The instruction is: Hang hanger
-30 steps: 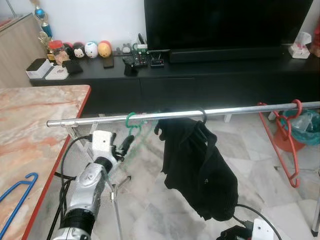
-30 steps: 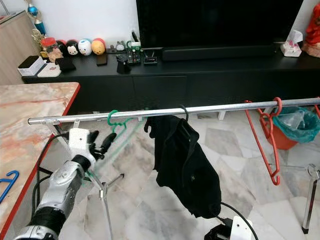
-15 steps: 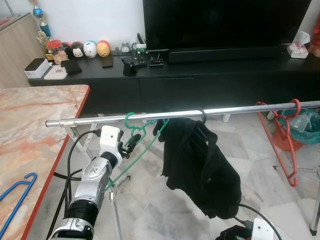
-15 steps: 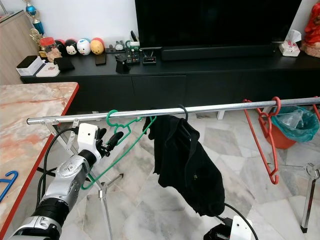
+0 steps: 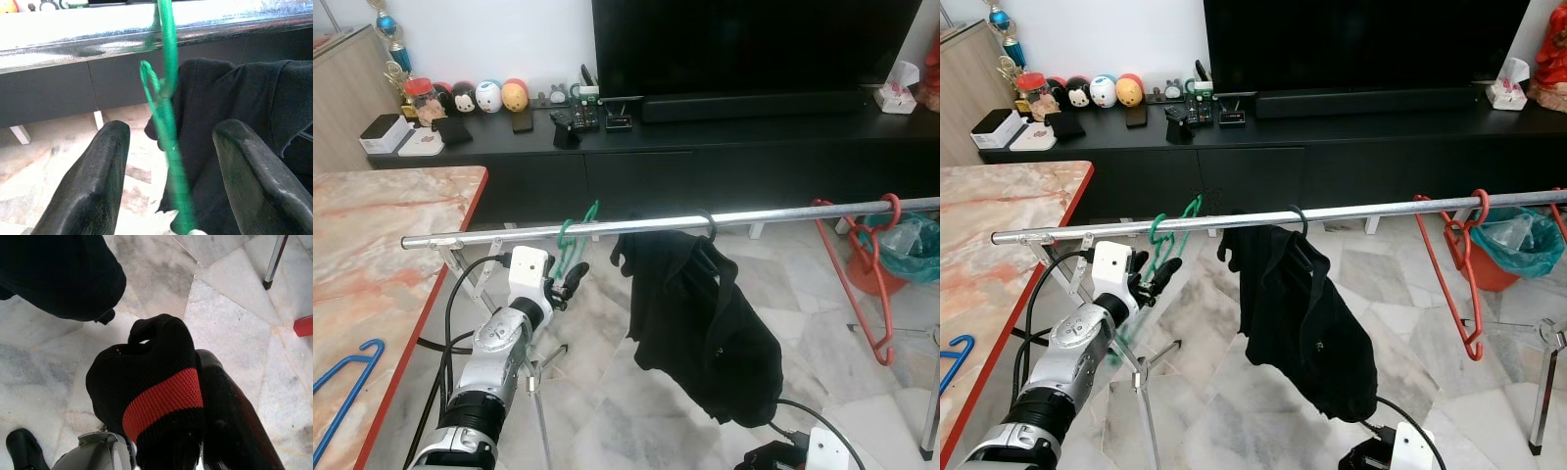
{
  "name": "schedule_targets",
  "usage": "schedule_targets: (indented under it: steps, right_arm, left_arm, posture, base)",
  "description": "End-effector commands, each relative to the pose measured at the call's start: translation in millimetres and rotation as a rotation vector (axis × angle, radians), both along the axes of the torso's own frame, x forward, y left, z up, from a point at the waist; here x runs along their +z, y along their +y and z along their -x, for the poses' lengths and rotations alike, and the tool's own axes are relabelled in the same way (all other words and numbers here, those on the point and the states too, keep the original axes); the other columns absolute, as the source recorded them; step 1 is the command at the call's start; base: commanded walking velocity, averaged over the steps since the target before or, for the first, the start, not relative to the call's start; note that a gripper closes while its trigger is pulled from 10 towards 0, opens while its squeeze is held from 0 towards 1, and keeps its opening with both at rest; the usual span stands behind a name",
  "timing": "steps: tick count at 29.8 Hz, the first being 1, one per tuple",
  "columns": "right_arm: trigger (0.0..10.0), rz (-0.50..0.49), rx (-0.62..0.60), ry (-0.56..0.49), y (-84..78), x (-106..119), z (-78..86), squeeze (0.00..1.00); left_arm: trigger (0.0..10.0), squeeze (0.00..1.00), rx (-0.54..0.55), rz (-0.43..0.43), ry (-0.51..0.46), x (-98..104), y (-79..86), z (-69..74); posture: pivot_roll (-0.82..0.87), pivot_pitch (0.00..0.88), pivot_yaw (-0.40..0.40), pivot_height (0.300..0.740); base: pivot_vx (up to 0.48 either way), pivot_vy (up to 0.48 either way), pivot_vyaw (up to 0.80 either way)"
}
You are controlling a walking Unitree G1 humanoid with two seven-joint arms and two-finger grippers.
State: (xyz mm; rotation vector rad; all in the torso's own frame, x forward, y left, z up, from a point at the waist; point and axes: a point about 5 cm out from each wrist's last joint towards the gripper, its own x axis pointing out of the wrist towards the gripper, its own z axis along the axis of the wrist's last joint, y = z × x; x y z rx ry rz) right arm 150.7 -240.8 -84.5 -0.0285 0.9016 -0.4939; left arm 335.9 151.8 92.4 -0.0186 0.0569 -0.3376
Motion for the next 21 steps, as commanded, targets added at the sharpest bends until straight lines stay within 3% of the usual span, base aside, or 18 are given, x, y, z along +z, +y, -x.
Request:
schedule_targets:
  steps: [1,3,4,5,6,7,13,14,16,21]
  right_arm:
    - [10.0,-0.005,-0.001,-0.006,0.3,1,-1.9,0.0]
    - [10.0,-0.005,-0.001,-0.006,0.3,1,-1.9,0.0]
    - [10.0,-0.006,0.006,-0.008,0.0,1,-2.6,0.0]
    - [10.0,-0.006,0.006,-0.008,0.0,1,-2.6,0.0]
    - [10.0,-0.007,0.015,-0.009,-0.1,1,-3.4,0.0]
    - [10.0,-0.007,0.018,-0.009,0.1,1,-3.6,0.0]
    - [10.0,-0.009,0.024,-0.011,1.6,1,-4.7,0.0]
    - [10.0,-0.009,0.024,-0.011,1.6,1,-4.9,0.0]
    - [10.0,-0.009,0.025,-0.012,1.7,1,-5.1,0.0]
    - [10.0,-0.013,0.028,-0.014,2.7,1,-5.6,0.0]
  left_arm:
    - [10.0,0.0,-0.006,-0.014,0.025,-3,0.7,-0.3]
    - [10.0,0.0,-0.006,-0.014,0.025,-3,0.7,-0.3]
    - [10.0,1.0,0.008,-0.097,-0.008,6,-5.6,-11.8]
    - [10.0,1.0,0.008,-0.097,-0.008,6,-5.6,-11.8]
    - [10.0,1.0,0.027,-0.191,-0.062,17,-13.6,-22.3]
    - [10.0,1.0,0.03,-0.209,-0.073,20,-15.8,-24.2]
    - [10.0,1.0,0.001,-0.223,-0.045,17,-25.4,-25.4]
    - [10.0,0.77,-0.001,-0.227,-0.043,17,-27.6,-26.3]
    - [10.0,0.0,0.003,-0.236,-0.038,19,-30.6,-28.3]
    - [10.0,0.0,0.053,-0.264,-0.015,21,-30.6,-33.6]
  posture:
    - [0.02,0.0,0.03,0.74]
    - [0.02,0.0,0.03,0.74]
    - [0.0,0.0,0.015,0.74]
    - [0.0,0.0,0.015,0.74]
    - [0.0,0.0,0.014,0.74]
    - [0.0,0.0,0.014,0.74]
    - [0.0,0.0,0.014,0.74]
    - [0.0,0.0,0.014,0.74]
    - [0.0,0.0,0.014,0.74]
    - [0.0,0.0,0.016,0.74]
  base:
    - [0.0,0.0,0.0]
    - [0.0,0.0,0.0]
    - [0.0,0.0,0.0]
    - [0.0,0.0,0.0]
    - [0.0,0.0,0.0]
    - [0.0,0.0,0.0]
    - [0.0,0.0,0.0]
    - [0.0,0.0,0.0]
    - [0.0,0.0,0.0]
    - [0.0,0.0,0.0]
